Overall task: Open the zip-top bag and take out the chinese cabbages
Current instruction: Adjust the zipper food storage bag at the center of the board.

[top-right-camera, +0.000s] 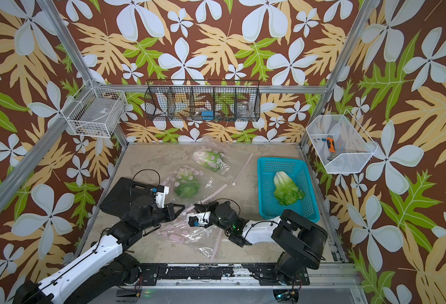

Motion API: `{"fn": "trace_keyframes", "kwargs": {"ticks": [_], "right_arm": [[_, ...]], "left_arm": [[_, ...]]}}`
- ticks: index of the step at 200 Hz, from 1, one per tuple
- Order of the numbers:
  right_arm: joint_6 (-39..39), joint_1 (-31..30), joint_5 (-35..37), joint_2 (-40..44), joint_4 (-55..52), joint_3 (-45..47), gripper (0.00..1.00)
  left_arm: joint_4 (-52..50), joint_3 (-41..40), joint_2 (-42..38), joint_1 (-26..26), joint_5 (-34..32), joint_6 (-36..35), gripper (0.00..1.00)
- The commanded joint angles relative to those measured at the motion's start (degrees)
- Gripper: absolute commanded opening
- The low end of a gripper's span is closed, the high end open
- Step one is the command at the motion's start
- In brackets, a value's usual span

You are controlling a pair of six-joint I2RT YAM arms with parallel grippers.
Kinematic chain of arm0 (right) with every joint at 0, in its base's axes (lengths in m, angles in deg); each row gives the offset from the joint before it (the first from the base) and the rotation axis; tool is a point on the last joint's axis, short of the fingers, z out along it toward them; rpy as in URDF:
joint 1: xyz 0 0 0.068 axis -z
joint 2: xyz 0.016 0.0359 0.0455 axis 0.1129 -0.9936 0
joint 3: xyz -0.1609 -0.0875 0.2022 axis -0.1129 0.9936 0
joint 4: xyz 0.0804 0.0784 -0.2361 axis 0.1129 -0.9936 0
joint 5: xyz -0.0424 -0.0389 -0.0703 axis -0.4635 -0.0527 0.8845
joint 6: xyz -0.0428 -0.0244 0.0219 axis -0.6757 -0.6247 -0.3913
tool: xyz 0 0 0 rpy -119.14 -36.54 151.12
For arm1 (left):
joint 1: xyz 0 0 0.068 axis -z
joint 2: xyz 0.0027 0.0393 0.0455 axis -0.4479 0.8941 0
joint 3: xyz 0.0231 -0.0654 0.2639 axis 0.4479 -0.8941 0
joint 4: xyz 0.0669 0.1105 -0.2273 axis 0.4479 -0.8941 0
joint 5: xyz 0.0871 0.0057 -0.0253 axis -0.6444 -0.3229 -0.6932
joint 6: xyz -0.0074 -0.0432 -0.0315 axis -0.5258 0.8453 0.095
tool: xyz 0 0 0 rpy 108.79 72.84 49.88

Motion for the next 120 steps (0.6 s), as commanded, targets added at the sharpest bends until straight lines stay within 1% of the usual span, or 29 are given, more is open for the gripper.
{"fn": "trace_keyframes", "kwargs": {"ticks": [1,12,13,16,23,24,26,29,33,35,58,71,83,98,120], "right_arm": [[0.88,0.05,0.51,0.31,0.56,-0.84,0.0],[0.7,0.0,0.0,0.65,-0.27,-0.95,0.0],[0.69,0.0,-0.12,0.73,-0.43,-0.94,0.0],[0.58,0.0,-0.53,0.91,-1.22,-0.98,0.0],[0.46,0.0,-1.57,1.59,-3.45,-1.31,0.0],[0.48,0.05,-1.69,1.68,-3.87,-1.34,0.0],[0.69,0.06,-2.05,1.92,-4.57,-1.42,0.0],[0.94,0.01,-2.53,2.25,-5.74,-1.57,0.0],[1.46,0.09,-3.37,2.71,-7.21,-1.77,0.0],[1.69,0.16,-3.94,2.97,-7.89,-1.79,0.0],[6.28,1.59,-9.62,6.05,-11.8,-1.45,0.0],[8.22,2.27,-11.96,7.08,-13.52,-1.5,0.0],[9.13,2.46,-12.67,7.33,-13.86,-1.52,0.0],[10.2,2.55,-13.25,7.48,-14.24,-1.46,0.0],[12.95,3.24,-15.77,8.45,-11.88,0.25,0.0]], "left_arm": [[0.96,0.25,-0.09,-0.05,1.28,-0.77,0.0],[0.67,0.66,-0.09,-0.02,1.63,-1.52,0.0],[0.59,0.69,-0.09,-0.07,1.7,-1.64,0.03],[0.34,0.87,-0.16,-0.04,1.69,-1.9,0.15],[-0.75,1.52,-0.29,-0.05,0.92,-2.53,0.5],[-0.95,1.65,-0.32,-0.04,0.77,-2.67,0.52],[-1.41,1.86,-0.41,-0.04,0.35,-2.91,0.63],[-2.34,2.39,-0.56,-0.06,-0.36,-3.4,0.75],[-3.65,3.14,-0.82,-0.09,-1.57,-4.24,0.96],[-4.26,3.53,-0.98,-0.11,-2.26,-4.71,0.99],[-11.49,9.41,-3.28,-0.05,-11.76,-12.49,1.0],[-13.08,11.75,-5.45,-0.08,-17.52,-17.72,1.0],[-13.9,13.74,-7.06,-0.09,-22.06,-22.48,1.0],[-14.19,15.05,-7.3,-0.06,-22.73,-28.58,1.0],[-13.91,13.97,-8.18,-0.04,-18.48,-38.08,0.99]]}}
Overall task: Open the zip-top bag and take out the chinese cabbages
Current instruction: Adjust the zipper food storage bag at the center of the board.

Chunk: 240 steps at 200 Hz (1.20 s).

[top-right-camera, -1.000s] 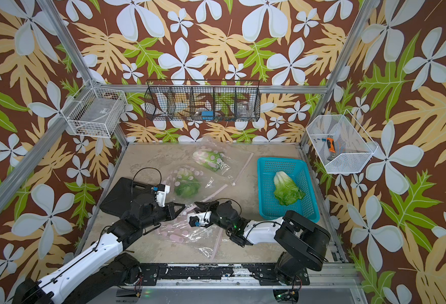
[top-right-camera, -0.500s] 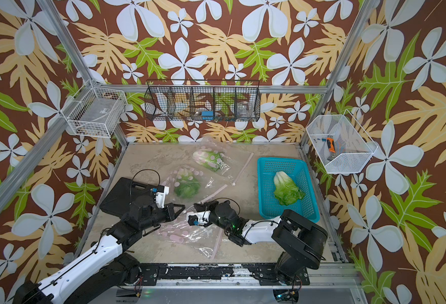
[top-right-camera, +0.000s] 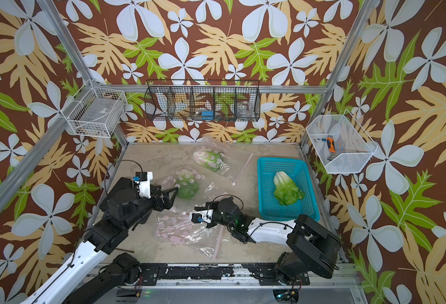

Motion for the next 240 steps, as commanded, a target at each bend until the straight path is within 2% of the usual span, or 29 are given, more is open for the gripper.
{"fn": "trace_keyframes", "kwargs": {"ticks": [1,18,33,45,60,72,98,117,161,196,209,226,240], "right_arm": [[4.75,0.65,-4.26,1.04,1.63,1.39,0.0],[7.06,1.76,-6.07,2.24,4.12,3.18,0.0],[8.5,2.91,-7.42,3.27,5.29,4.3,0.0],[8.57,3.31,-7.45,3.85,6.13,5.02,0.0],[8.29,3.72,-7.74,4.33,6.14,5.25,0.0],[8.58,4.13,-8.54,4.36,5.95,5.03,0.0],[9.59,4.45,-9.41,4.14,6.16,4.63,0.0],[10.47,4.63,-9.37,3.93,7.12,4.79,0.0],[11.26,4.74,-9.68,3.67,8.63,5.16,0.0],[11.56,5.25,-10.87,3.33,7.85,4.62,0.0],[11.58,5.38,-11.29,3.32,7.32,4.37,0.0],[11.46,5.5,-11.47,3.23,7.04,4.06,0.0],[11.48,5.48,-11.46,3.15,7.0,4.02,0.0]], "left_arm": [[-2.34,-0.88,-0.84,-0.04,0.24,-14.71,0.99],[-1.39,-3.49,-4.51,-0.03,2.67,-22.31,0.99],[-0.2,-6.85,-10.54,-0.03,8.02,-29.71,1.0],[-0.28,-8.45,-14.71,-0.08,10.93,-32.16,1.0],[-3.18,-8.11,-15.44,-0.03,15.29,-34.59,0.99],[-4.16,-8.41,-14.22,-0.03,19.17,-36.57,0.91],[-4.25,-8.58,-11.25,0.31,24.59,-40.19,0.65],[-4.44,-7.96,-9.23,2.17,22.7,-41.68,0.59],[-5.86,-7.32,-0.99,11.94,13.45,-45.47,0.59],[-4.22,-7.67,-2.84,12.36,9.84,-47.56,0.59],[-3.8,-7.74,-3.19,12.36,7.8,-48.34,0.54],[-2.6,-8.06,-2.95,12.36,4.91,-49.0,0.4],[-2.09,-8.28,-2.59,12.36,4.61,-49.12,0.36]]}}
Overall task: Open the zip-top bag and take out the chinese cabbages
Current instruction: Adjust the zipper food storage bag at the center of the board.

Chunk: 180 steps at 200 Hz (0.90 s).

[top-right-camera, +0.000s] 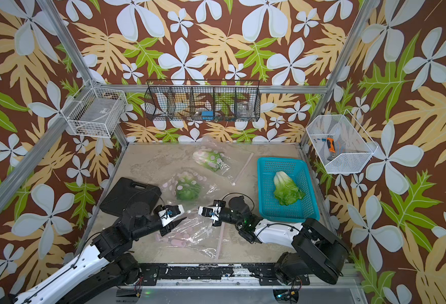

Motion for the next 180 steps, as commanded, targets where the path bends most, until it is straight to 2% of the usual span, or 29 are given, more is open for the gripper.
{"fn": "trace_keyframes", "kwargs": {"ticks": [1,23,72,87,111,119,129,139,149,162,180], "right_arm": [[0.55,-0.05,-1.05,-0.11,0.88,-0.44,0.0],[0.65,-0.03,-1.19,-0.12,0.89,-0.45,0.0],[0.46,-0.03,-1.53,-0.11,0.28,-1.08,0.0],[0.34,-0.04,-1.46,-0.2,0.2,-1.3,0.0],[0.96,-0.04,-0.85,-0.05,0.48,-1.71,0.0],[1.2,-0.1,-0.08,0.27,1.48,-1.38,0.0],[0.6,-0.11,0.13,1.12,2.05,-0.94,0.11],[-0.52,-0.52,0.66,2.33,2.07,-0.59,0.3],[-2.64,-1.38,1.62,3.39,1.74,-0.45,0.42],[-5.81,-3.2,3.86,4.48,1.63,-0.38,0.52],[-8.74,-5.17,5.28,4.99,3.05,-0.28,0.58]], "left_arm": [[2.05,-0.33,0.45,0.1,-3.42,-1.31,0.36],[2.74,-0.5,0.93,0.1,-3.04,-1.34,0.3],[4.95,-0.24,2.59,0.1,-0.69,-0.96,0.23],[5.62,-0.17,3.13,0.1,0.55,-0.48,0.16],[5.6,-0.07,3.65,0.1,1.64,-0.53,0.0],[5.63,-0.28,3.67,0.09,1.59,-0.66,0.0],[5.78,-0.58,3.42,0.08,1.76,-0.8,0.0],[6.01,-0.81,3.19,0.1,1.9,-0.71,0.0],[6.24,-1.11,2.81,0.07,2.17,-0.67,0.0],[6.51,-1.41,2.4,0.1,2.38,-0.63,0.0],[6.46,-1.73,1.95,0.1,2.47,-0.65,0.0]]}}
